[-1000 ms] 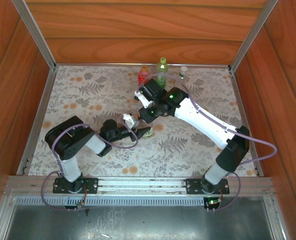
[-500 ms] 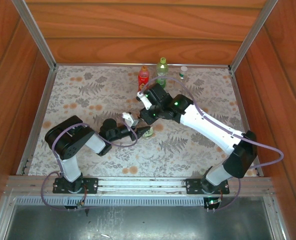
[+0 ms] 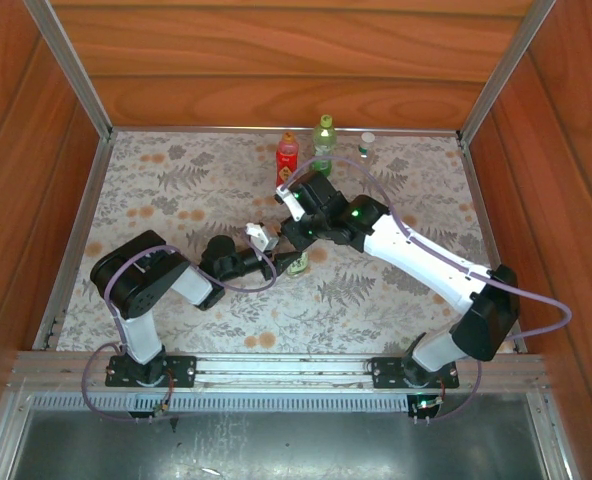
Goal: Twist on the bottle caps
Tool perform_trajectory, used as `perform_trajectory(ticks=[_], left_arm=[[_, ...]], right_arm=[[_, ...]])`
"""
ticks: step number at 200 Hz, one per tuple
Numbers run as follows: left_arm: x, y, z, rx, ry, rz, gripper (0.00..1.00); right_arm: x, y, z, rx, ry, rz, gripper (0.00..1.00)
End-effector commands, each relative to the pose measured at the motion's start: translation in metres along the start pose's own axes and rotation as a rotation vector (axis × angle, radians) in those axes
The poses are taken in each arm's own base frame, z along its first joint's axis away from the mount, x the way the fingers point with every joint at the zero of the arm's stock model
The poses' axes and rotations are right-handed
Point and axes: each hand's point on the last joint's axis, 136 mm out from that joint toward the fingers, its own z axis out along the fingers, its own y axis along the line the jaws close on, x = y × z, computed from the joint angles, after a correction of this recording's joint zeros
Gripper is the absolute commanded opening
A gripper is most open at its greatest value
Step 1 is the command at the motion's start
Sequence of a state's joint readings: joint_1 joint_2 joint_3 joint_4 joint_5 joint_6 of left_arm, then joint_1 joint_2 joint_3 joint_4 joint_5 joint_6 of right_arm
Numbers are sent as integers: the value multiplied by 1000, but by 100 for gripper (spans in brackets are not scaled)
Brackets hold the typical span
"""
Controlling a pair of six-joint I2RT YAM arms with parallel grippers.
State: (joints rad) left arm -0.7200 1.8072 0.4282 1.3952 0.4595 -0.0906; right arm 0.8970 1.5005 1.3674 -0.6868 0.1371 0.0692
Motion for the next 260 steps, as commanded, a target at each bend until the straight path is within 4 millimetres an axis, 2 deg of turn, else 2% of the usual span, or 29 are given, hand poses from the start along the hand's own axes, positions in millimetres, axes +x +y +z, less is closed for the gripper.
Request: perform_trajectory(ticks=[1,100,156,173,192,219,260], left_arm=[[1,3,3,3,20,-20,56],[4,3,1,-2,57,-17,56],[6,3,1,-2,72,-16,56],[6,3,1,-1,73,-15,57],[5,3,1,2,72,-16,56],[6,3,2,2,75,-16,56],[6,3,0,-2,78,0,56]], right_arm=[[19,5,5,0,55,-30,44],[19,-3,4,35,11,5,45],[17,-4,1,39,-15,20,51],[17,-6,-1,47,-21,20,56],[18,-7,-3,48,-26,19,66],[17,-6,-8,41,-40,20,73],[9,-4,-32,11,-96,14,83]])
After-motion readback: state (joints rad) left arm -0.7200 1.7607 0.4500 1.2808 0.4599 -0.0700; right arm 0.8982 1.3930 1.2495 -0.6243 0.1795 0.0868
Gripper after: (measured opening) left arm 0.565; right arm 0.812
